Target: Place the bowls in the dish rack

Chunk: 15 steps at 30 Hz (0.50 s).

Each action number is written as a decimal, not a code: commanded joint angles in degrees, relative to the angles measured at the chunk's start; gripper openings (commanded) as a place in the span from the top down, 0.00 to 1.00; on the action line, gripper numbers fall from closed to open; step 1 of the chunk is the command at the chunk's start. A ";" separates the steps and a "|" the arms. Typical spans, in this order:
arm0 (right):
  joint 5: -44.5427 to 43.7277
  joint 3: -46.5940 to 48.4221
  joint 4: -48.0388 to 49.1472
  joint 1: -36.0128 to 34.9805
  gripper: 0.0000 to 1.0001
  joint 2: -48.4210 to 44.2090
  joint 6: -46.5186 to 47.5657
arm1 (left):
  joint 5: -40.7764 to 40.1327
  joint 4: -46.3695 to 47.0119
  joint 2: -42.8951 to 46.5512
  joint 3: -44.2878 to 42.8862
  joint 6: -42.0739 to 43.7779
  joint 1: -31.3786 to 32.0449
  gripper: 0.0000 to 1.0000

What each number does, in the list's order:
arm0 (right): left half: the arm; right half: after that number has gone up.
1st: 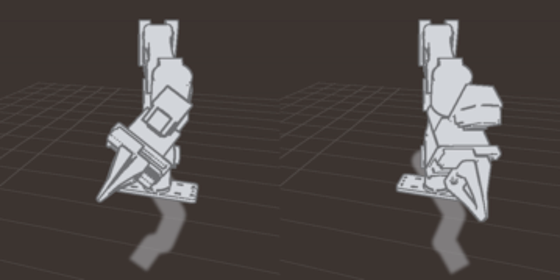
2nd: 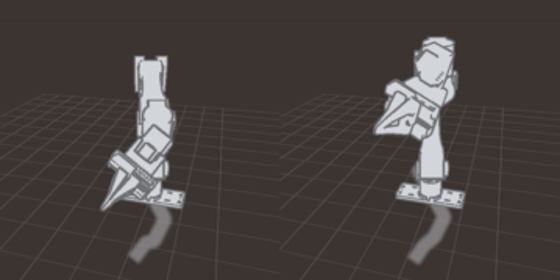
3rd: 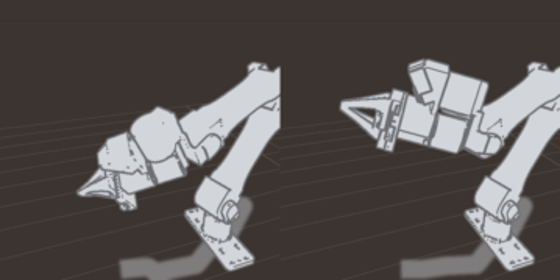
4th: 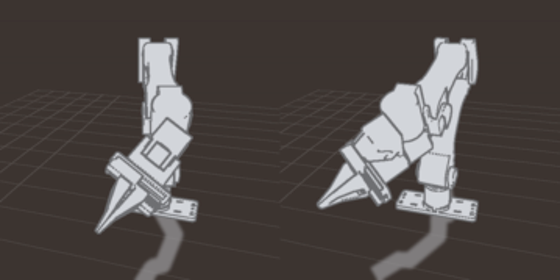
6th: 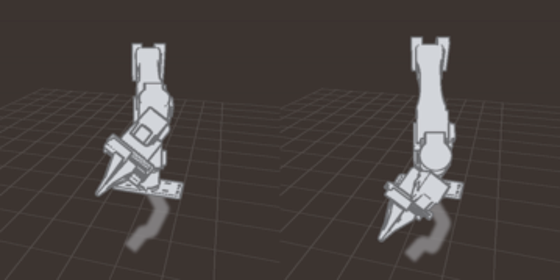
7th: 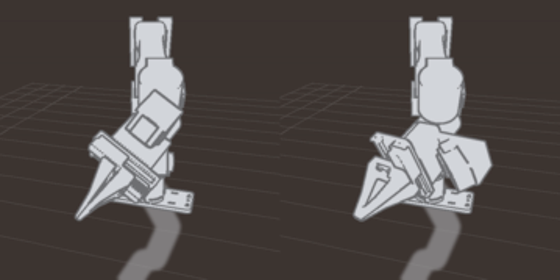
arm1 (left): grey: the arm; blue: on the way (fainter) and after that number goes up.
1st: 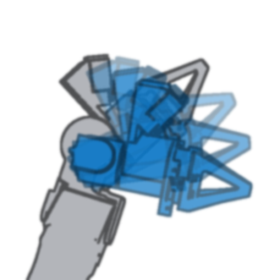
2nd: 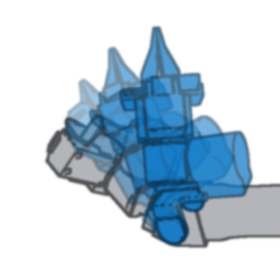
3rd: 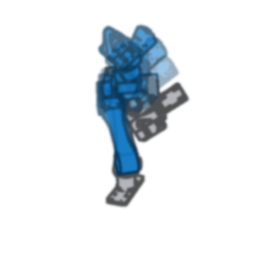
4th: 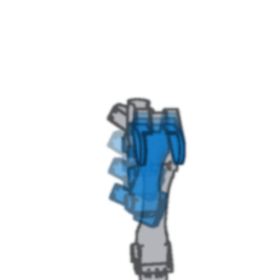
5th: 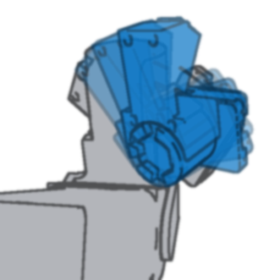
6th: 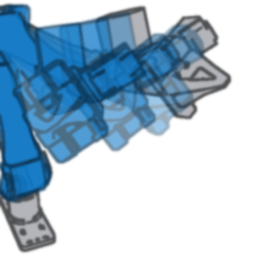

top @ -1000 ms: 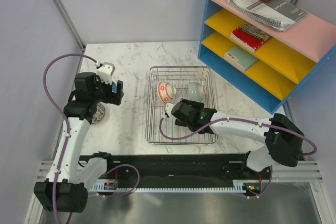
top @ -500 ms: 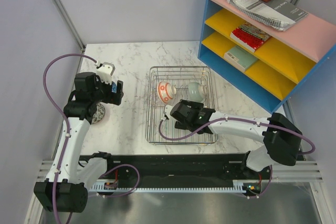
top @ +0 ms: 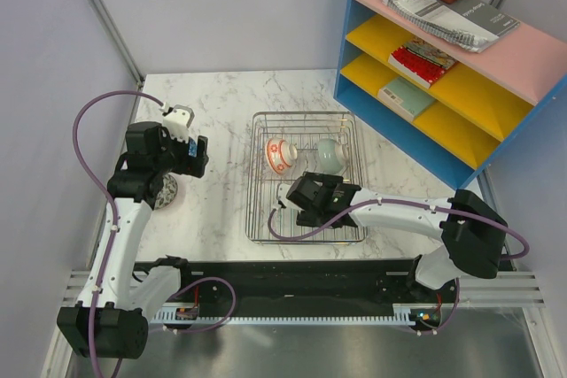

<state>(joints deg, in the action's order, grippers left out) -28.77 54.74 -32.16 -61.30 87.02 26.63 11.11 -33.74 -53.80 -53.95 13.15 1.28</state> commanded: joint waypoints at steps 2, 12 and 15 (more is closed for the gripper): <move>3.99 2.65 -3.52 -0.23 0.02 0.34 -1.14 | 1.28 1.57 1.24 0.16 0.65 -0.40 0.00; 8.47 4.50 -5.98 -0.31 0.02 0.34 -2.55 | 1.19 1.57 1.24 0.16 0.65 -0.40 0.00; 8.56 4.24 -6.33 -0.31 0.02 0.51 -2.29 | 1.19 1.48 1.33 0.16 0.74 -0.40 0.00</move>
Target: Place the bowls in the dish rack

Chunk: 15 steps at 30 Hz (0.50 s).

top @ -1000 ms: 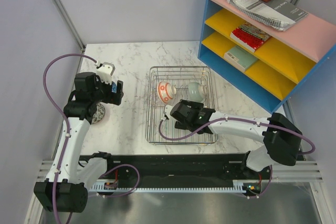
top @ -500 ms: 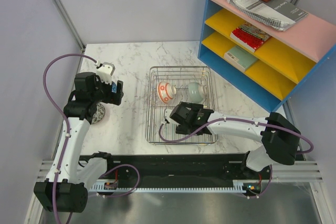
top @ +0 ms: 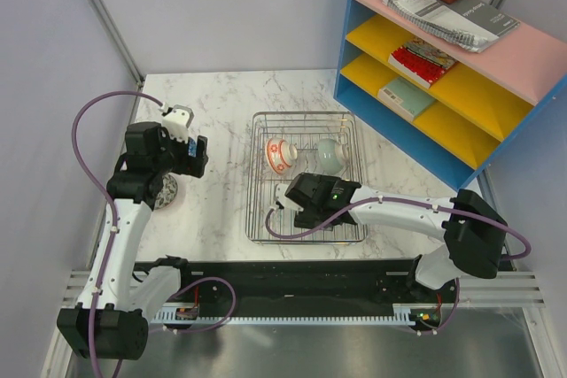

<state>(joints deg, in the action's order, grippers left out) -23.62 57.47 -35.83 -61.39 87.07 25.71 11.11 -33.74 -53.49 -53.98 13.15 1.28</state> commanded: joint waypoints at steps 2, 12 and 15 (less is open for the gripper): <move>3.49 1.06 -2.66 -0.31 0.02 0.56 -1.28 | 1.19 1.57 1.20 0.27 0.65 -0.40 0.00; 4.02 0.36 -3.63 -0.49 0.02 1.79 -0.84 | 1.54 1.48 1.46 0.36 0.92 -0.40 0.00; 2.71 -1.13 -2.32 -0.58 0.02 2.23 -1.28 | 1.54 1.39 1.73 0.54 1.00 -0.40 0.00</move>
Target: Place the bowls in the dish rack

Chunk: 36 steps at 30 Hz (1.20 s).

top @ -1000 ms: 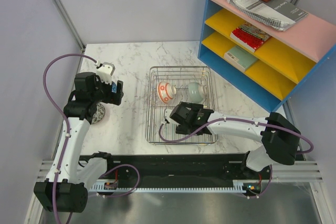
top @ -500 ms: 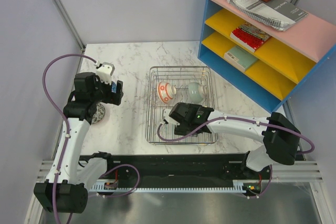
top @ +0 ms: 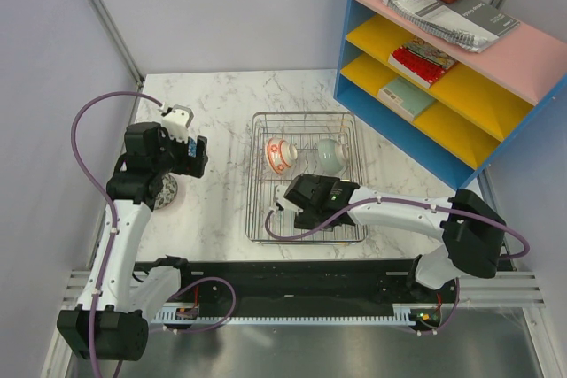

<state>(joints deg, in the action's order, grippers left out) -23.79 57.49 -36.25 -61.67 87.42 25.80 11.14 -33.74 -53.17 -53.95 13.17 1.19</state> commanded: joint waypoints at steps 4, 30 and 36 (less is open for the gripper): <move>3.04 -2.91 1.35 -0.29 0.02 0.48 -0.84 | 1.70 1.39 1.40 0.43 0.98 -0.31 0.00; 16.84 -8.45 8.90 -0.38 0.02 -6.20 2.94 | 2.31 0.95 1.31 -0.01 0.89 -0.31 0.00; 18.25 -9.86 14.09 -0.38 0.02 -6.47 4.34 | 2.22 0.69 1.14 -0.10 0.89 -0.31 0.00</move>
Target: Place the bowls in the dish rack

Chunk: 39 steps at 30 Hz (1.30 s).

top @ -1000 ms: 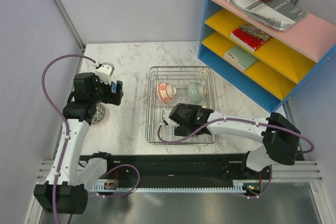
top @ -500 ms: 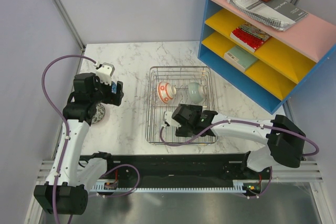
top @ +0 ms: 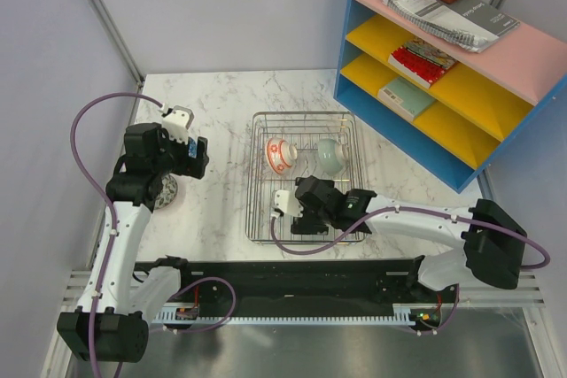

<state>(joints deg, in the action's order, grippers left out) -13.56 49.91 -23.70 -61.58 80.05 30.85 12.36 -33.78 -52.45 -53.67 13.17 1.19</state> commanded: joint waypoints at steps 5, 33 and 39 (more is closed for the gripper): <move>9.61 -3.06 3.22 -0.38 0.02 3.26 -0.44 | 0.91 0.73 0.24 -0.47 0.89 -0.31 0.00; -1.82 -4.21 4.28 0.15 0.02 -3.41 -0.44 | 1.35 0.73 -0.73 -0.30 0.89 -0.31 0.00; -4.28 -4.73 5.07 0.41 0.02 -5.77 0.00 | 1.61 0.73 -0.73 -0.21 0.81 -0.31 0.00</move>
<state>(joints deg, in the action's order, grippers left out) -15.18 45.39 -18.98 -61.47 77.65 30.72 12.60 -33.93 -53.23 -53.67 13.17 1.19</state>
